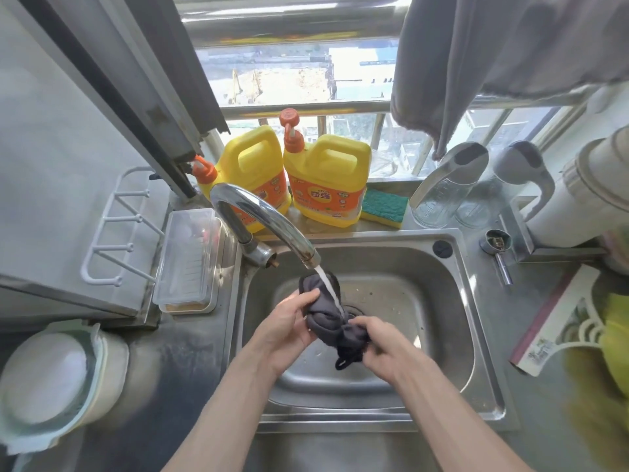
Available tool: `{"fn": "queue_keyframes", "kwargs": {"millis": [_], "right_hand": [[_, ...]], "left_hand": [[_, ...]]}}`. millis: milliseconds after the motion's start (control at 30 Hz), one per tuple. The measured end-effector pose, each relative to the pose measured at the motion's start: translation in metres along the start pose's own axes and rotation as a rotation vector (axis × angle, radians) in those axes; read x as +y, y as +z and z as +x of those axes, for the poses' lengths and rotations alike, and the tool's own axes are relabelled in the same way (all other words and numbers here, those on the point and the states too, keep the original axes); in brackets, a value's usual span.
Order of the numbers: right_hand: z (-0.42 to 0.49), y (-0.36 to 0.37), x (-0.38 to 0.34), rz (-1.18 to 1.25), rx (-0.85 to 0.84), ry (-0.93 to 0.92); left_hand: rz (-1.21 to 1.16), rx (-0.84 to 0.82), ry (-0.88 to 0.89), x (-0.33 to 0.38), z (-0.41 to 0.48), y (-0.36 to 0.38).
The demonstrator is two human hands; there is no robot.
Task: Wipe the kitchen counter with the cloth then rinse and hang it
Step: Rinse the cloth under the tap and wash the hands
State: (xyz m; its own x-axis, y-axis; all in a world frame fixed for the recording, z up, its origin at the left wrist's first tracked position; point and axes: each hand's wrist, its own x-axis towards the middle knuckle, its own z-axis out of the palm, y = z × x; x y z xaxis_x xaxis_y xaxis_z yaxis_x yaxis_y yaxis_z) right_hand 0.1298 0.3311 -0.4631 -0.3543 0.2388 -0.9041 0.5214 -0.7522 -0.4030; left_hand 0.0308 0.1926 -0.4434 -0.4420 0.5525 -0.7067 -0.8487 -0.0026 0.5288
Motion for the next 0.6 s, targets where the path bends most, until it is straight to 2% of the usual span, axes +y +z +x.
{"fn": "queue_keyframes", "kwargs": {"millis": [133, 233, 333, 433, 533, 567, 600], "right_hand": [[0.004, 0.016, 0.005, 0.168, -0.066, 0.076], [0.004, 0.027, 0.002, 0.305, -0.185, 0.026], [0.006, 0.031, -0.003, 0.289, -0.133, -0.041], [0.007, 0.037, -0.005, 0.232, -0.016, -0.099], [-0.001, 0.043, 0.003, -0.042, 0.207, -0.352], [-0.007, 0.045, 0.009, -0.175, 0.239, -0.485], [-0.012, 0.046, 0.015, -0.276, 0.201, -0.620]], "left_hand": [[-0.021, -0.050, -0.071, 0.006, 0.000, -0.003], [0.170, 0.163, 0.038, 0.008, 0.003, -0.005], [0.296, 0.346, 0.070, 0.005, 0.000, -0.004], [0.197, 0.259, -0.093, -0.005, -0.008, 0.006], [0.053, 0.151, -0.187, -0.016, -0.003, 0.029], [0.004, 0.140, -0.192, -0.017, 0.000, 0.037], [-0.040, 0.142, -0.193, -0.020, 0.006, 0.043]]}}
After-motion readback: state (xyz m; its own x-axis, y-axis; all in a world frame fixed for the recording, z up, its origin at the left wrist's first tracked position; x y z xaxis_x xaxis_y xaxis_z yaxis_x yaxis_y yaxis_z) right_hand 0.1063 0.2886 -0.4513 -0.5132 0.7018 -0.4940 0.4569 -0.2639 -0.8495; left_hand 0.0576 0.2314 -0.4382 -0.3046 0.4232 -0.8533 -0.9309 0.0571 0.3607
